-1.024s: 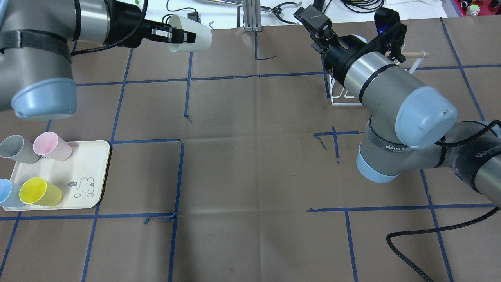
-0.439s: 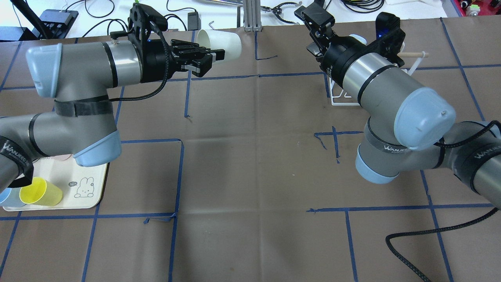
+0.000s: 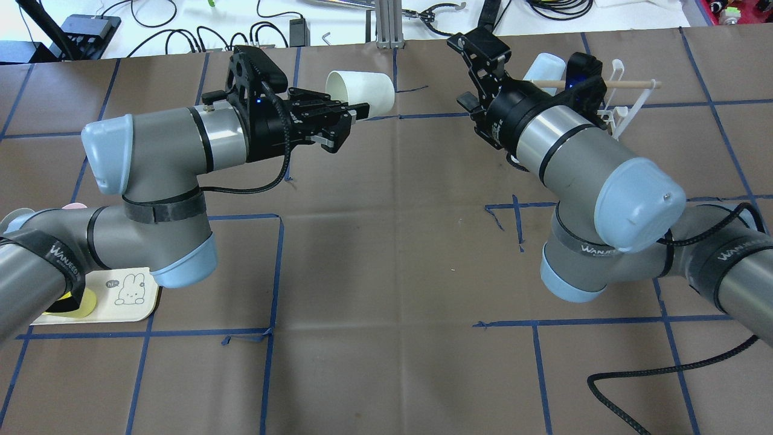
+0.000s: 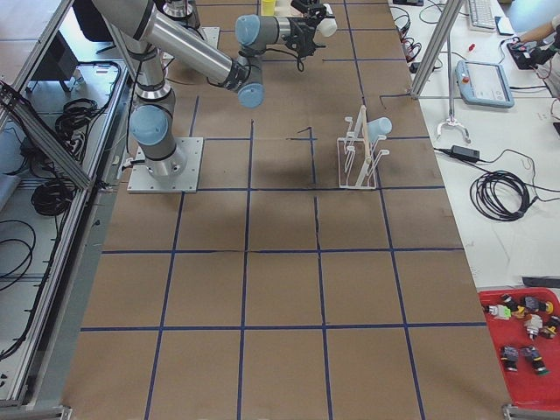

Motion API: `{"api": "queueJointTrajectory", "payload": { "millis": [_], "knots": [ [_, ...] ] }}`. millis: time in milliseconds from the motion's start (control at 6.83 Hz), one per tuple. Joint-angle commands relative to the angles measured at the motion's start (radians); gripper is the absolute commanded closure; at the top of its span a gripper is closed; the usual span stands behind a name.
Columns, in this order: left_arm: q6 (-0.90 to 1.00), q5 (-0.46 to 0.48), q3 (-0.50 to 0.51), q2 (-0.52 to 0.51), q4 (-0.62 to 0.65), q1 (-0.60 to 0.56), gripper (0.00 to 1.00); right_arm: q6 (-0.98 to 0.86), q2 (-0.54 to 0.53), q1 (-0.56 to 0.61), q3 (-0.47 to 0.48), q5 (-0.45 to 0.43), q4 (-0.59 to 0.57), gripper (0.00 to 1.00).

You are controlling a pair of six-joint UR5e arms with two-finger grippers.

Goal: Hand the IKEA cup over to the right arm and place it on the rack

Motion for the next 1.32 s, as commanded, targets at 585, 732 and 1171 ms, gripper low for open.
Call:
{"api": "queueJointTrajectory", "payload": {
  "millis": [585,732,1171],
  "knots": [
    [-0.150,-0.006,-0.051,-0.021,0.213,-0.023,1.00,0.193,-0.051,0.091,0.039,-0.055,0.157,0.00],
    [-0.181,-0.008,-0.057,-0.024,0.244,-0.023,1.00,0.220,-0.054,0.102,0.039,-0.055,0.171,0.00],
    [-0.185,-0.006,-0.057,-0.024,0.244,-0.023,1.00,0.236,-0.050,0.128,-0.018,-0.052,0.201,0.00]
  ]
}}
